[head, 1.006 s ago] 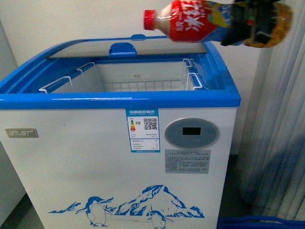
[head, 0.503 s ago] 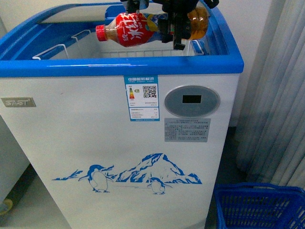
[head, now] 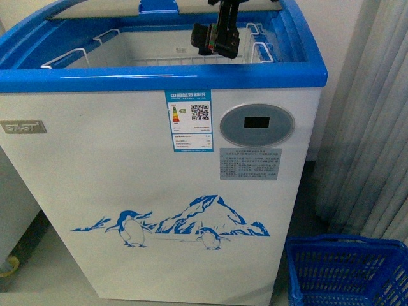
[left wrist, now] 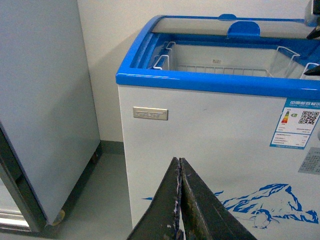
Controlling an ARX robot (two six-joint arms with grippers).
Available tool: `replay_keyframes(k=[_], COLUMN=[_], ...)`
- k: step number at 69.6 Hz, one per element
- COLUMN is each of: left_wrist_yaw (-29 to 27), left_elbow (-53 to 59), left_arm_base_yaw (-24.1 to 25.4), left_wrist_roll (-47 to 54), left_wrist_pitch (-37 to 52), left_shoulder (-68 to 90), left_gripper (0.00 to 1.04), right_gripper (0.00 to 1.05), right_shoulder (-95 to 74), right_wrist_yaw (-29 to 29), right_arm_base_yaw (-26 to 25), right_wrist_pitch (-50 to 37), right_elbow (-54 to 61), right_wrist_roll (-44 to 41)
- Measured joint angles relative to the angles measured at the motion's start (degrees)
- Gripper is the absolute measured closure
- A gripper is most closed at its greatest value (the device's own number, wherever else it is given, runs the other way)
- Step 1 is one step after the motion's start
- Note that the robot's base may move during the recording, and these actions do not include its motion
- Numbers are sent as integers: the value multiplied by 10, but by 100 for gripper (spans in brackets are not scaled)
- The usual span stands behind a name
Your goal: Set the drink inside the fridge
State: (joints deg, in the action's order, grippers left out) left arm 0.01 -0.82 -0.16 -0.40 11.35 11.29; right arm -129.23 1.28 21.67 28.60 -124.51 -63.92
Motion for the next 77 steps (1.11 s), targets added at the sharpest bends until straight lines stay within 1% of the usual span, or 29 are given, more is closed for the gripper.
replay_keyframes(k=[7, 11, 12, 16, 17, 20, 25, 26, 28, 32, 36, 40, 45, 47, 49, 50, 51, 55, 59, 60, 61, 62, 66, 67, 68, 69, 74, 77], left_wrist_yaw=[0, 0, 0, 0, 0, 0, 0, 0, 0, 0, 0, 0, 0, 0, 0, 1, 0, 0, 0, 0, 0, 0, 0, -1, 0, 0, 0, 0], left_elbow=[0, 0, 0, 0, 0, 0, 0, 0, 0, 0, 0, 0, 0, 0, 0, 0, 0, 0, 0, 0, 0, 0, 0, 0, 0, 0, 0, 0], left_arm_base_yaw=[0, 0, 0, 0, 0, 0, 0, 0, 0, 0, 0, 0, 0, 0, 0, 0, 0, 0, 0, 0, 0, 0, 0, 0, 0, 0, 0, 0], left_wrist_roll=[0, 1, 1, 1, 1, 1, 1, 1, 1, 1, 1, 1, 1, 1, 2, 2, 2, 2, 2, 2, 2, 2, 2, 2, 2, 2, 2, 2], left_wrist_pitch=[-15, -79, -101, -111, -111, -112, -112, -112, -112, -112, -113, -113, -113, -113, -113, -113, -113, -113, -113, -113, -113, -113, -113, -113, -113, -113, -113, -113], left_shoulder=[-15, -61, -83, -106, -107, -108, -109, -109, -109, -109, -109, -109, -109, -109, -109, -109, -109, -109, -109, -109, -109, -109, -109, -109, -109, -109, -109, -109], left_gripper=[102, 102, 102, 102, 102, 102, 102, 102, 102, 102, 102, 102, 102, 102, 102, 102, 102, 102, 102, 102, 102, 102, 102, 102, 102, 102, 102, 102], right_gripper=[8, 8, 8, 8, 8, 8, 8, 8, 8, 8, 8, 8, 8, 11, 17, 19, 22, 32, 43, 44, 49, 50, 64, 70, 70, 75, 86, 95], right_shoulder=[70, 122, 151, 240, 264, 317, 429, 458, 530, 631, 716, 797, 861, 898, 957, 971, 995, 1050, 1080, 1084, 1092, 1093, 1114, 1121, 1122, 1128, 1146, 1157], right_wrist_yaw=[-25, -30, -29, -15, -8, 1, 14, 15, 7, -21, -36, -52, -61, -49, -26, -24, -15, -11, -11, -11, -12, -12, -14, -12, -12, -13, -13, -12], right_arm_base_yaw=[0, -2, -3, -9, -11, -16, -34, -41, -61, -91, -107, -127, -155, -173, -195, -199, -205, -212, -213, -213, -214, -214, -214, -215, -215, -216, -216, -216], right_wrist_pitch=[-33, -60, -74, -102, -103, -93, -44, -27, 25, 105, 179, 251, 309, 279, 167, 153, 85, -50, -137, -147, -166, -169, -199, -205, -206, -210, -222, -230], right_elbow=[73, 126, 155, 243, 264, 310, 397, 417, 461, 517, 559, 590, 612, 637, 692, 708, 735, 819, 888, 897, 919, 924, 982, 999, 1001, 1012, 1037, 1054], right_wrist_roll=[34, 73, 97, 179, 210, 265, 375, 414, 495, 600, 673, 728, 768, 762, 741, 734, 717, 686, 668, 666, 661, 661, 652, 651, 651, 649, 646, 645])
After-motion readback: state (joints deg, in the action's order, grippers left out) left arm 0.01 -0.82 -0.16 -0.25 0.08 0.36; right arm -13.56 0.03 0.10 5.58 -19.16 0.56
